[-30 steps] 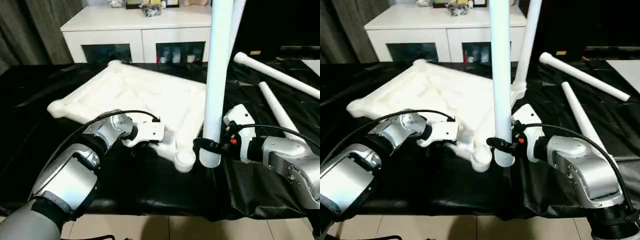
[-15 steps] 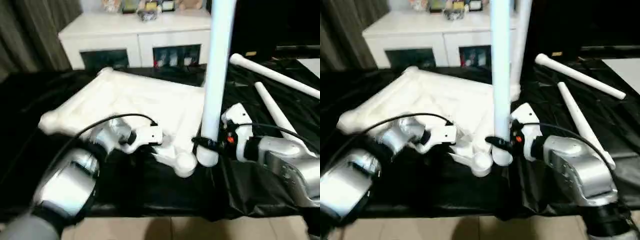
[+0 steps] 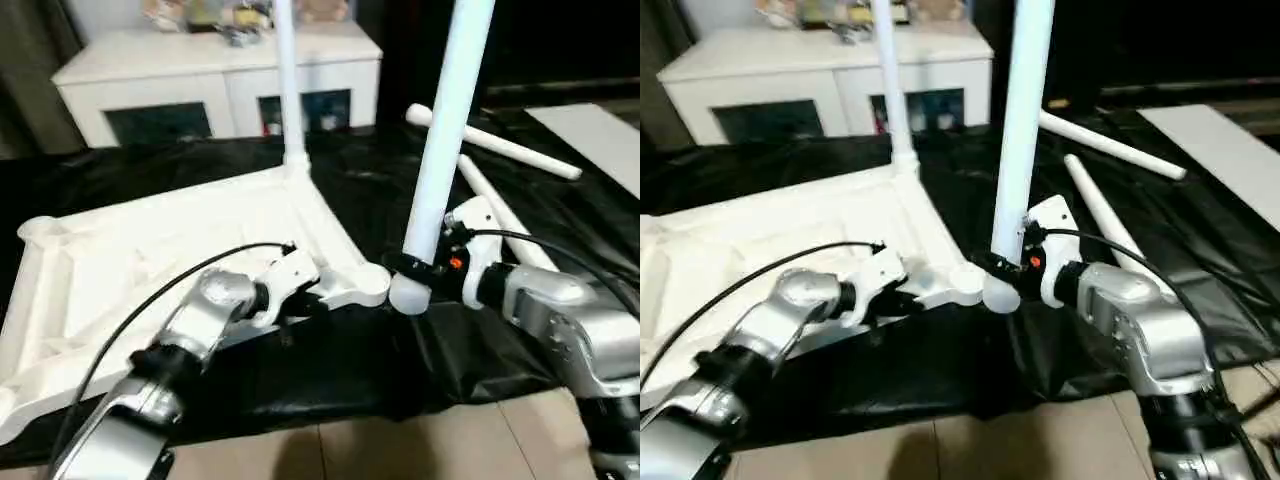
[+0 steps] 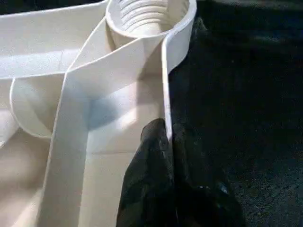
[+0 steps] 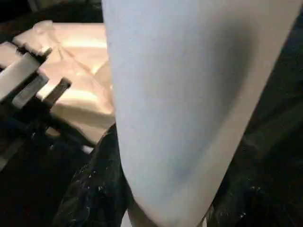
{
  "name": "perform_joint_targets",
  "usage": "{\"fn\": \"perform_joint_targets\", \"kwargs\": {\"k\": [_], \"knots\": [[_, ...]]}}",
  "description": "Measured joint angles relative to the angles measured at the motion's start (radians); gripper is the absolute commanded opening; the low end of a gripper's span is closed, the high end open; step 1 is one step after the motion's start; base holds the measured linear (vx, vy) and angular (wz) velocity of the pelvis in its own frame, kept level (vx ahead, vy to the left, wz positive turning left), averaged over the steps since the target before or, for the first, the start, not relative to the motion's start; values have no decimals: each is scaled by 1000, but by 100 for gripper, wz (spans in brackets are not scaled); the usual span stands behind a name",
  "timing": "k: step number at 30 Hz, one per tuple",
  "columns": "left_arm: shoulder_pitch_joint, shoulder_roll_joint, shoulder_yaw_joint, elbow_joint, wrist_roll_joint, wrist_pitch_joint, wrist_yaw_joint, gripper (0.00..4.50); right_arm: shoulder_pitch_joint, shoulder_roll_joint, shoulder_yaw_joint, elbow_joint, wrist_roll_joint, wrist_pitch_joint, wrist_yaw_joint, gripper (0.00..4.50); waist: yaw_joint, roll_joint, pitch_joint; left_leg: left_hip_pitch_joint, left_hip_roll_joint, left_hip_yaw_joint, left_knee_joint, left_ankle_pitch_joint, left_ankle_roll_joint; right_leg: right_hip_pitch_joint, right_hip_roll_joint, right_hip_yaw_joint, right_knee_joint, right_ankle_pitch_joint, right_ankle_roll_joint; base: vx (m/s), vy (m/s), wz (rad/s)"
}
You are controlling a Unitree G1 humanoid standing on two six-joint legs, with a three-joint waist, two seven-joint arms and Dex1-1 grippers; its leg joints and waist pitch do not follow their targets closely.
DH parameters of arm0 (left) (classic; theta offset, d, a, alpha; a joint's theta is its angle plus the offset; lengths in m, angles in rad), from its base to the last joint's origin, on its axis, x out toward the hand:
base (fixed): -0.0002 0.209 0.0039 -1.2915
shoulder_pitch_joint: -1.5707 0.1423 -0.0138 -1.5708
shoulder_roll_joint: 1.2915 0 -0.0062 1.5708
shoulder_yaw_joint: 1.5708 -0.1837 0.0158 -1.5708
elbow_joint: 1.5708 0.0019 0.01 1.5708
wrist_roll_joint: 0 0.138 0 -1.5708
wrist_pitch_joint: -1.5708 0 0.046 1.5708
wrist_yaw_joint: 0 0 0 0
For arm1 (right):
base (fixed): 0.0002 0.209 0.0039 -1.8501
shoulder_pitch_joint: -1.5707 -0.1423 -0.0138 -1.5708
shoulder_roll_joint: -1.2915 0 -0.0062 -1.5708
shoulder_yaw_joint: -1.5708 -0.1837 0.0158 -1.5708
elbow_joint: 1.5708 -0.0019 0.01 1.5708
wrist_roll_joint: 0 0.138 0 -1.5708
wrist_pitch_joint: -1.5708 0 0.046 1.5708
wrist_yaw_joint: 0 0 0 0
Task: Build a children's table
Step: Insert table leg to table base
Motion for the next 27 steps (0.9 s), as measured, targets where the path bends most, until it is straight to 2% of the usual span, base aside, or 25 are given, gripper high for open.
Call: {"fn": "perform_joint_targets", "kwargs": {"k": [4, 8, 11, 14, 16, 18, 21, 27], "knots": [[46, 7, 0, -93, -1, 48, -9, 0, -32, 40, -15, 53, 22, -49, 29, 184, -11, -3, 2, 1, -8, -1, -2, -2, 3, -1, -9, -2, 0, 0, 0, 0, 0, 0], [67, 18, -16, -152, -1, 73, -17, 0, -54, 74, -18, 114, 28, -108, 62, 184, -9, -6, 3, 0, -10, 0, -2, -2, 4, -2, -10, 1, 0, 0, 0, 0, 0, 0], [88, 32, -17, -198, -1, 85, -22, 0, -83, 95, -17, 199, 28, -191, 113, 184, -7, -9, 3, -3, -10, 1, -3, -2, 4, -4, -10, 2, 1, 2, -4, 0, 0, 0], [93, 38, -21, -232, -1, 98, -29, 0, -105, 117, -39, 287, 46, -216, 140, 184, 5, -16, 2, -8, -9, 5, -5, -2, 3, -8, -10, 3, 4, 12, -18, 0, 0, 0], [94, 39, -26, -247, -1, 100, -37, 0, -118, 126, -43, 336, 47, -224, 144, 184, 17, -18, 2, -11, -7, 12, -6, -2, 4, -15, -11, 6, 10, 20, -28, 0, 0, 0], [95, 42, -35, -264, -1, 107, -43, 0, -122, 129, -42, 380, 45, -245, 162, 184, 28, -25, 2, -11, -6, 19, -5, -2, 4, -19, -13, 8, 20, 23, -28, 0, 0, 0], [97, 45, -40, -280, -3, 115, -52, 0, -128, 129, -36, 409, 45, -253, 193, 184, 48, -27, 2, -11, 1, 21, -6, -2, 3, -20, -10, 6, 20, 25, -26, 0, 0, 0], [101, 48, -41, -297, -5, 125, -60, 0, -134, 111, -33, 419, 41, -259, 231, 184, 63, -28, 2, -10, 7, 22, -9, -2, 3, -21, -6, 3, 21, 25, -25, 0, 0, 0]]}}
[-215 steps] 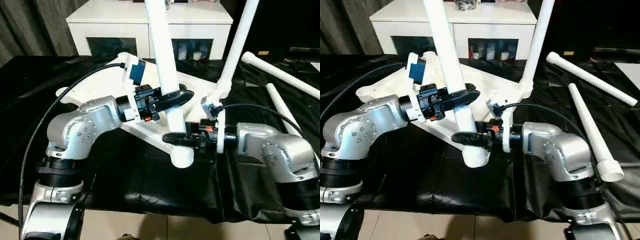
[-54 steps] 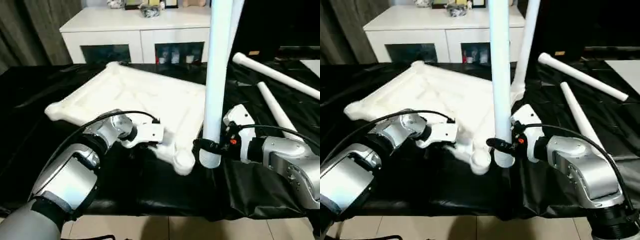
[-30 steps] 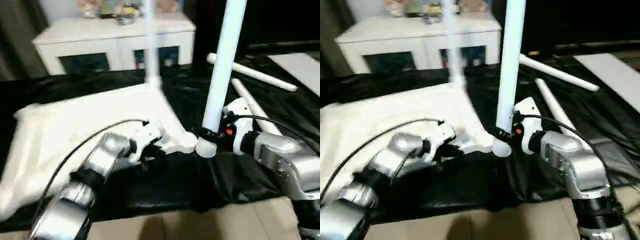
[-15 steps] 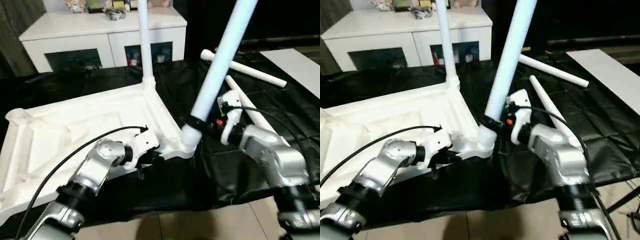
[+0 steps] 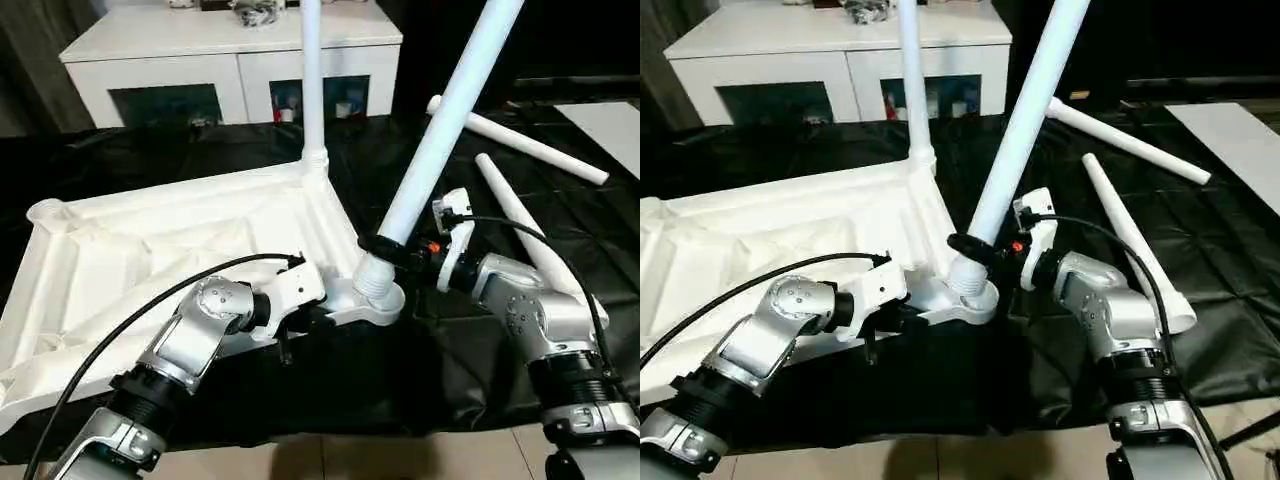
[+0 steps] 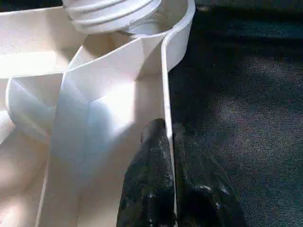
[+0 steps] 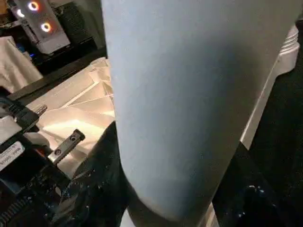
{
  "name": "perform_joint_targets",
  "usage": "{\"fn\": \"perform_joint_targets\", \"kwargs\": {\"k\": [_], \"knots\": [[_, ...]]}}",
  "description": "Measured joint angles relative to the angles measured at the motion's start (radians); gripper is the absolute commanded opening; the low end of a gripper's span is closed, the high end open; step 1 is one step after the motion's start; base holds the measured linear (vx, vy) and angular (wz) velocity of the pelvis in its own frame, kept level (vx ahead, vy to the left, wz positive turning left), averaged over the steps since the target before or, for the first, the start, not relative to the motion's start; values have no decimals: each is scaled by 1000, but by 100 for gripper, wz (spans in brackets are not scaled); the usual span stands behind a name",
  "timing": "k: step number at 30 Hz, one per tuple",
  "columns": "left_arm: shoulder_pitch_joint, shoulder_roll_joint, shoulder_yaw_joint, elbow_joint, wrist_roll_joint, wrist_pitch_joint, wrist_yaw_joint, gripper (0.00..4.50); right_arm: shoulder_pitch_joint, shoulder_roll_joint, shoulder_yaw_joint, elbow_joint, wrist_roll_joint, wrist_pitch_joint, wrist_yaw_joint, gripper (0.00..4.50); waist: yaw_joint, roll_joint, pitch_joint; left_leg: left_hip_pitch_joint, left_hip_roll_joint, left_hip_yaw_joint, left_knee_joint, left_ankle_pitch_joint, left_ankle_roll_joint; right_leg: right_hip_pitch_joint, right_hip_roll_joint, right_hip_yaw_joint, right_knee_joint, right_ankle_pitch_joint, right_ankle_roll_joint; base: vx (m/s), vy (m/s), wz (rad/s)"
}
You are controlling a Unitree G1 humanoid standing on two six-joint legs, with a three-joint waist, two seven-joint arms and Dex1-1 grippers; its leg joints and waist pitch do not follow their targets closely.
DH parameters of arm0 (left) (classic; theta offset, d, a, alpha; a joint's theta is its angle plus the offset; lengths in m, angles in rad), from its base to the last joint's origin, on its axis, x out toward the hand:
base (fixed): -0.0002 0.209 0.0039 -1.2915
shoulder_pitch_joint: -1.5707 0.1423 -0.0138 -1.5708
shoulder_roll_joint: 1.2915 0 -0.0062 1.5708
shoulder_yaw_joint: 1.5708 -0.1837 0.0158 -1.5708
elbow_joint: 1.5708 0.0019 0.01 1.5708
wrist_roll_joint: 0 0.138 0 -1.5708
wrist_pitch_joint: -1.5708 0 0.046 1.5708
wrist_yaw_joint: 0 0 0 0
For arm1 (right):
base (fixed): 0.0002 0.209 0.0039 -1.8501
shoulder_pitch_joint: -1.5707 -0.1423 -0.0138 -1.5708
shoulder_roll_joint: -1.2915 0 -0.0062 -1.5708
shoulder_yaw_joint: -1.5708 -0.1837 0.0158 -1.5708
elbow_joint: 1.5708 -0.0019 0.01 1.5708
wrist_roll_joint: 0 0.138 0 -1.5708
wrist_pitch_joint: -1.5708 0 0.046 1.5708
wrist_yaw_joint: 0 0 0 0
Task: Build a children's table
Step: Insert table leg to table base
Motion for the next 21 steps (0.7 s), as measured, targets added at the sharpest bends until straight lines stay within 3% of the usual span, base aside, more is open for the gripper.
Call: {"fn": "perform_joint_targets", "kwargs": {"k": [21], "knots": [[48, 12, 26, -18, -36, -61, 14, 0, 48, -41, 3, -42, 0, 20, 47, 184, -3, 4, -3, 1, 1, 2, 0, -2, -3, 0, 1, 0, 0, 0, 0, 0, 0, 0]]}}
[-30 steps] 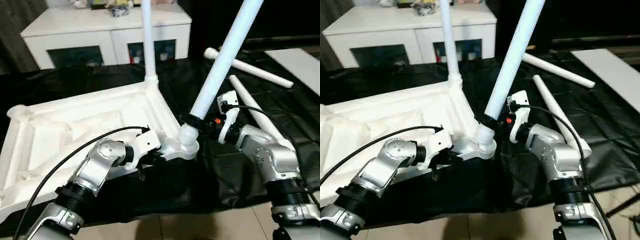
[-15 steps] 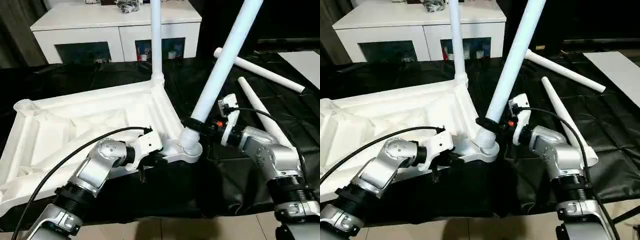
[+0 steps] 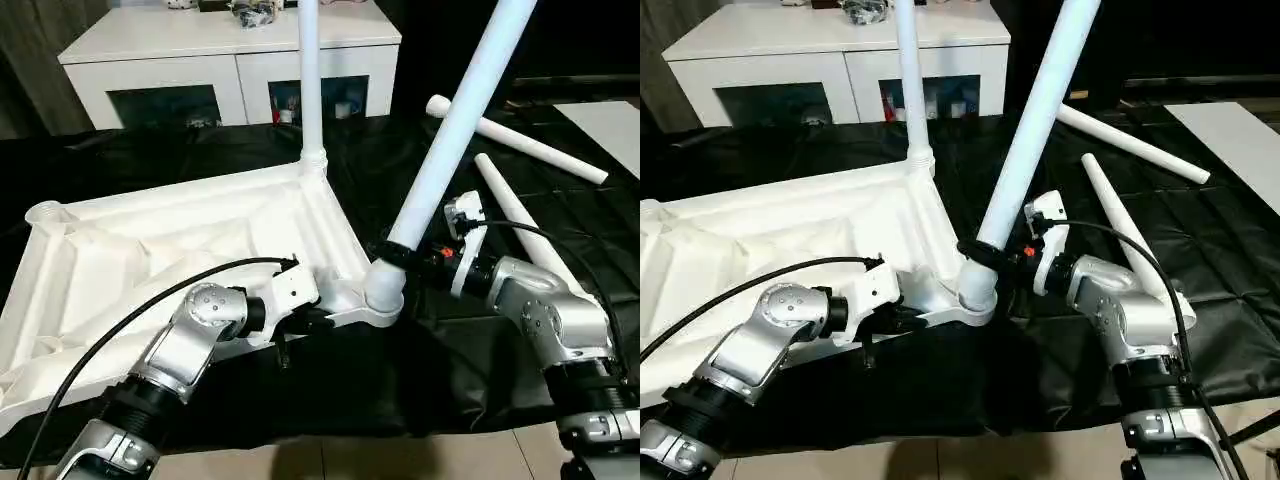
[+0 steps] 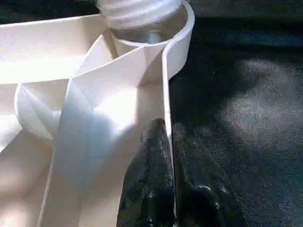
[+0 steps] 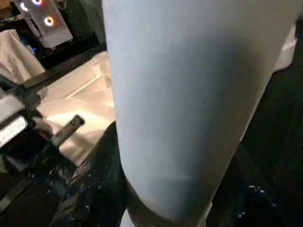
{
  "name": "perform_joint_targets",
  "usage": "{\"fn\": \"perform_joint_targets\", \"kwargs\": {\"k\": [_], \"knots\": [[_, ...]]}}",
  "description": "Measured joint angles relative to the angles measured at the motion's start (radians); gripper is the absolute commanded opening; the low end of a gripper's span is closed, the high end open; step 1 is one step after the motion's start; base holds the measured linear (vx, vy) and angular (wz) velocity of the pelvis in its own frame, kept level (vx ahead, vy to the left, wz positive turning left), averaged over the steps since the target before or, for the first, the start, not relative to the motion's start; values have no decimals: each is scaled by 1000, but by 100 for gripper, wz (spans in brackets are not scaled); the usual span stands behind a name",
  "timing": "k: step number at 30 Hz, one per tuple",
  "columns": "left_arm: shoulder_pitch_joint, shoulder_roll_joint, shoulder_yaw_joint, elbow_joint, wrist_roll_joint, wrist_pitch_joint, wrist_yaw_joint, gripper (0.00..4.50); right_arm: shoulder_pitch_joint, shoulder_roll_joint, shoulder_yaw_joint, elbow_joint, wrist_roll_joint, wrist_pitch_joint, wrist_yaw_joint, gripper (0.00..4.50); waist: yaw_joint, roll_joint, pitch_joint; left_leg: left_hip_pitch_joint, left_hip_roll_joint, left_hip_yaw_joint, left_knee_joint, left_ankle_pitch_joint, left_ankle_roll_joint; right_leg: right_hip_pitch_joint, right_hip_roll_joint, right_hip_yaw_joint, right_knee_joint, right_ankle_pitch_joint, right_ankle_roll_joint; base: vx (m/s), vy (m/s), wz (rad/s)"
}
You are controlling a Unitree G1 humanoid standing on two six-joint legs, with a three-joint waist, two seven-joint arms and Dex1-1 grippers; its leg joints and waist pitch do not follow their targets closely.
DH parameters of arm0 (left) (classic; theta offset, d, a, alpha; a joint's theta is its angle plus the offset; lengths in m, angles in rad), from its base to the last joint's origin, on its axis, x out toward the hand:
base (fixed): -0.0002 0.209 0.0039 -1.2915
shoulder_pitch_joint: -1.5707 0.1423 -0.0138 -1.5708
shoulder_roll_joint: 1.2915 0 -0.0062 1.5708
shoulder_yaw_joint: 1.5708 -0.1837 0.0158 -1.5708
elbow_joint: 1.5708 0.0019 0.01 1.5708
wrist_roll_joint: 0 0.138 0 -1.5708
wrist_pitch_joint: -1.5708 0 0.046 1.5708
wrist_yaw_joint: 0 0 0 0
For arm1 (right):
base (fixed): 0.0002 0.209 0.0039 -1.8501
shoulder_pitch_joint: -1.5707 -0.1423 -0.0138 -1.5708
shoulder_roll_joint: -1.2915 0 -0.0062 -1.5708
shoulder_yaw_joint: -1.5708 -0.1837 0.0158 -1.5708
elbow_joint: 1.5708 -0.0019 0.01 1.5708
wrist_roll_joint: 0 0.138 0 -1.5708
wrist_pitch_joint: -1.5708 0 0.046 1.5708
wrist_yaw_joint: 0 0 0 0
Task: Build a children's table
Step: Insert table leg to table base
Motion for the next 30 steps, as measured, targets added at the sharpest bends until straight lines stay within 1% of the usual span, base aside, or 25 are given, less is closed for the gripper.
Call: {"fn": "perform_joint_targets", "kwargs": {"k": [7, 15, 20, 22, 24, 27, 30], "knots": [[6, 6, 0, -3, -1, -9, -3, 0, 8, -3, 8, -7, 1, 9, 5, 184, 1, 1, -1, 0, 0, 0, 0, 0, 0, 0, 0, 0, 0, 0, 0, 0, 0, 0], [7, 8, 0, -2, -1, -10, 1, 0, 19, 21, -1, 1, -3, -23, -25, 184, -2, 1, -1, 0, 0, 0, 1, 0, 0, 0, 0, 0, 0, 0, 0, 0, 0, 0], [9, 8, 0, -1, -1, -10, 11, 0, 54, 39, -14, -19, 2, -63, -60, 184, -5, 1, -1, 1, 0, 0, 2, 0, 0, 0, 0, 1, 0, 0, 0, 0, 0, 0], [9, 6, 0, -1, -1, -9, 13, 0, 85, 45, -15, -51, 0, -83, -82, 184, -3, 2, -2, 1, 0, 0, 2, 0, 0, 0, 0, 1, 0, 0, 0, 0, 0, 0], [11, 5, 0, 0, -4, -9, 13, 0, 141, 65, -22, -99, -2, -125, -117, 184, -2, 6, -4, 1, 0, 0, 2, -1, -2, 1, 0, 1, 0, 0, 0, 0, 0, 0], [11, 1, 0, 4, -6, -9, 14, 0, 174, 67, -17, -141, -22, -147, -137, 184, -1, 9, -6, 0, 0, 0, 1, -1, -2, 1, 0, 1, 0, 0, 0, 0, 0, 0], [11, 0, -1, 9, -13, -10, 11, 0, 204, 61, 4, -194, -48, -159, -160, 184, 1, 15, -8, 0, 0, 0, 1, -1, -2, 1, 0, 1, -1, 0, 0, 0, 0, 0]]}}
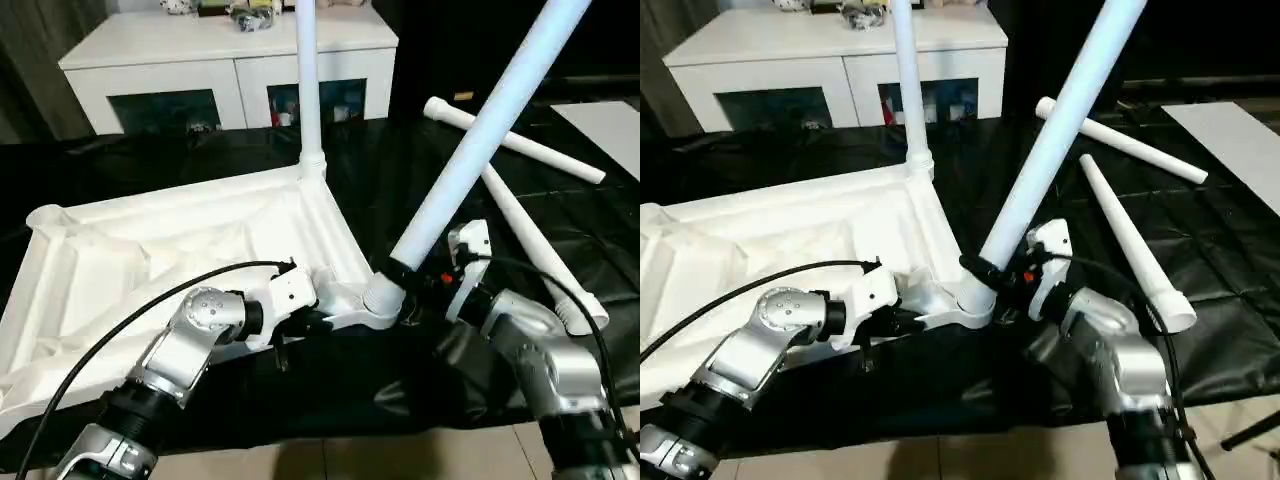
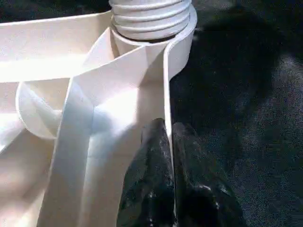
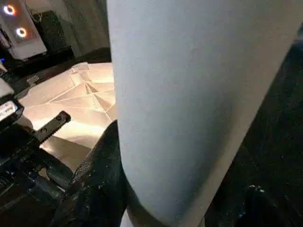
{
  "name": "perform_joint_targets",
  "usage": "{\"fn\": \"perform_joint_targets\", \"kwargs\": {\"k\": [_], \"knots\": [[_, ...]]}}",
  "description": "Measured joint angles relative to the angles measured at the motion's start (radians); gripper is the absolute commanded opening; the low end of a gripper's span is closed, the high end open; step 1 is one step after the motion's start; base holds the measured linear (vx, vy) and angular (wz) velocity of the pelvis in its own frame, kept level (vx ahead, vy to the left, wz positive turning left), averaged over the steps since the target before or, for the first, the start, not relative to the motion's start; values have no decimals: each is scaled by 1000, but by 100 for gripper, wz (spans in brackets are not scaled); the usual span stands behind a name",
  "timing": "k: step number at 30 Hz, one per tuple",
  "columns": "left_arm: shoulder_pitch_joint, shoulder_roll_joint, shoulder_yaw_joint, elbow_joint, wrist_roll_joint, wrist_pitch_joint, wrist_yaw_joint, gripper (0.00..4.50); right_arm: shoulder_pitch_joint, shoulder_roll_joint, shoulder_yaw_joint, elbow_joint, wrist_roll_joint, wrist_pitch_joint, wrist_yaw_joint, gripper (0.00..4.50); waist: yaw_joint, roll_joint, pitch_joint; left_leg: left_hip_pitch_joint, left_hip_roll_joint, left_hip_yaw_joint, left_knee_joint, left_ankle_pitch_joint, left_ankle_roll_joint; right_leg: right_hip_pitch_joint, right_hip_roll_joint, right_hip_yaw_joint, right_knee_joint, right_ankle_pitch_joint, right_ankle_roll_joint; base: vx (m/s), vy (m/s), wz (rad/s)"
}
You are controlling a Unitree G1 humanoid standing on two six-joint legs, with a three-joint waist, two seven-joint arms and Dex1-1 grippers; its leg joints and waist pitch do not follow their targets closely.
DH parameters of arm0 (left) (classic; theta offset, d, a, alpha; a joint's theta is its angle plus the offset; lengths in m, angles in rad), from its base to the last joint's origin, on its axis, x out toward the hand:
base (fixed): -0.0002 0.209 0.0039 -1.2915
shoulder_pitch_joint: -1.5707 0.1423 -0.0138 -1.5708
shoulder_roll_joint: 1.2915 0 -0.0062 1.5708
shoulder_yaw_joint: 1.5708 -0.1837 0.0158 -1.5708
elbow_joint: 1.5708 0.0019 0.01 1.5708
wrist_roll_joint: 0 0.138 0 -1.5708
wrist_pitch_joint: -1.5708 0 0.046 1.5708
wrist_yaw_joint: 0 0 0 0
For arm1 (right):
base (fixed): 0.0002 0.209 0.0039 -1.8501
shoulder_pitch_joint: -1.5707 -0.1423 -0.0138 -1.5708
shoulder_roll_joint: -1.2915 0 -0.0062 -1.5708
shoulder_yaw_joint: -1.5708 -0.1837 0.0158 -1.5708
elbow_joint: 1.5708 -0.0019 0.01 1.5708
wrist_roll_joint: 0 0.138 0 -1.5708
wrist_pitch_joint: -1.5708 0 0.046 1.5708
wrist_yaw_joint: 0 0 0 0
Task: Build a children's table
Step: Insert table leg to table base
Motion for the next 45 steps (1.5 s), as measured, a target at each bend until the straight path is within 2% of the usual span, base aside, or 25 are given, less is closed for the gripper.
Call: {"fn": "perform_joint_targets", "kwargs": {"k": [4, 10, 15, 20, 24, 36, 39, 44, 45], "knots": [[0, 0, -1, 3, -4, -2, -1, 0, 6, -60, 70, -80, -67, 2, -2, 184, 1, 2, -1, 0, 0, 0, 0, -1, -1, 0, 0, 0, 0, 0, 0, 0, 0, 0], [-2, 0, -2, 10, -4, -5, -1, 0, -16, -88, 112, -109, -104, 43, 9, 184, 0, 1, -2, 1, 0, 0, 0, -1, -1, 1, 0, 0, 0, 0, 1, 0, 0, 0], [-4, 1, -10, 10, -3, -5, -2, 0, -80, -123, 146, -92, -106, 127, 45, 184, 3, -7, -4, 1, 0, 0, 0, -1, -1, 1, 0, 0, 0, -1, 2, 0, 0, 0], [-5, 4, -13, 10, 4, -5, -1, 0, -122, -123, 164, -36, -120, 133, 78, 184, 3, -15, -8, 1, 0, 0, 0, -1, -1, 1, 0, 0, 0, -1, 2, 0, 0, 0], [-5, 4, -14, 11, 12, -5, 1, 0, -123, -124, 169, -29, -127, 131, 86, 184, 2, -22, -11, 2, 0, 0, 0, -1, -1, 2, 0, 0, 0, -4, 7, 0, 0, 0], [-13, 5, -15, 31, 4, -5, 0, 0, -111, -108, 165, -23, -129, 113, 60, 184, 2, -21, -12, 4, 0, 0, 0, -1, -1, 3, 1, 1, 0, -4, 7, 0, 0, 0], [-29, -4, 0, 65, 3, 25, 36, 0, -123, -33, 149, 14, -153, 111, -51, 184, -11, -24, -11, 10, 0, -1, 0, -3, -5, 6, 1, 1, 0, -5, 8, 0, 0, 0], [-47, -35, 11, 95, 7, 70, 95, 0, -135, 29, 140, 48, -176, 113, -181, 184, -24, -28, -8, 12, -1, -4, 2, -3, -5, 8, 0, -2, -8, -9, 14, -55, 13, -6], [-60, -52, 12, 109, 14, 89, 121, 0, -147, 57, 134, 69, -190, 115, -237, 184, -35, -26, -5, 15, -1, -9, 2, -4, -5, 9, 0, -9, -18, -9, 15, -76, 32, -10]]}}
